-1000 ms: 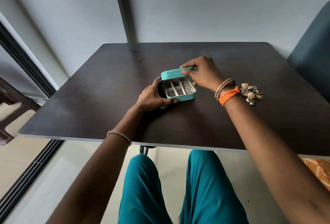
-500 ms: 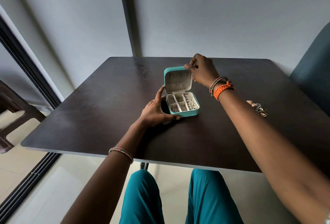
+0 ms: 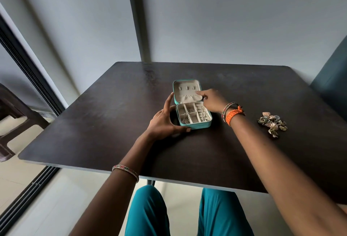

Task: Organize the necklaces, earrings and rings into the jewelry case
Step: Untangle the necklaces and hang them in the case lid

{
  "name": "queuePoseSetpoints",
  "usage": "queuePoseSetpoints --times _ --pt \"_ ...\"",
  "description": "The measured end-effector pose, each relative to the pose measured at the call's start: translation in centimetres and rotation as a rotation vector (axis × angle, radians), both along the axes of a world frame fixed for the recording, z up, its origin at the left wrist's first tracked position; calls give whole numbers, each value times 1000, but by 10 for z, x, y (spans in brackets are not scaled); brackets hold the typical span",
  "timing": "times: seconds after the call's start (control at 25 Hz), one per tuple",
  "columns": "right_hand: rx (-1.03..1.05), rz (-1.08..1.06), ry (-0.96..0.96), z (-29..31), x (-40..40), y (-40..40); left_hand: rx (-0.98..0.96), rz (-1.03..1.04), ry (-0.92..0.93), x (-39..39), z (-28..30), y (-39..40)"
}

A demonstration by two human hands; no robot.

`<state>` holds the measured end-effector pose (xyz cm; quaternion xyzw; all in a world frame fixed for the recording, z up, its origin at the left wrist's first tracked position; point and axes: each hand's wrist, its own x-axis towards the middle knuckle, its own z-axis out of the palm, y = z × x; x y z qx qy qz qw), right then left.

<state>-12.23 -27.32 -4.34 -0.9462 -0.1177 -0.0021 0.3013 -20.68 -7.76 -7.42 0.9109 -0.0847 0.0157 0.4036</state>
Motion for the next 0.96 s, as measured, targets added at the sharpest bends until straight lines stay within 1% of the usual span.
queuePoseSetpoints --times 0.08,0.28,0.32,0.4,0.52,0.6,0.72,0.96 --pt "68 -50 -2 -10 -4 -1 -7 -8 4 1 0 0" --pt "368 -155 -174 -37 -21 -5 -7 -6 24 1 -1 -2" --pt "430 -191 -171 -39 -25 -9 -11 -5 29 1 -1 -1" --pt "481 -217 -146 -42 -36 -14 -19 -5 42 0 -2 0" --pt "465 -166 -150 -46 -56 -12 21 -13 61 -3 -3 5" --pt "467 -137 -127 -46 -67 -7 48 -22 42 -8 -5 10" --pt "430 -98 -84 -41 -79 3 36 -25 2 -20 -6 20" --pt "306 27 -59 -30 -86 25 21 26 -49 -41 -8 36"
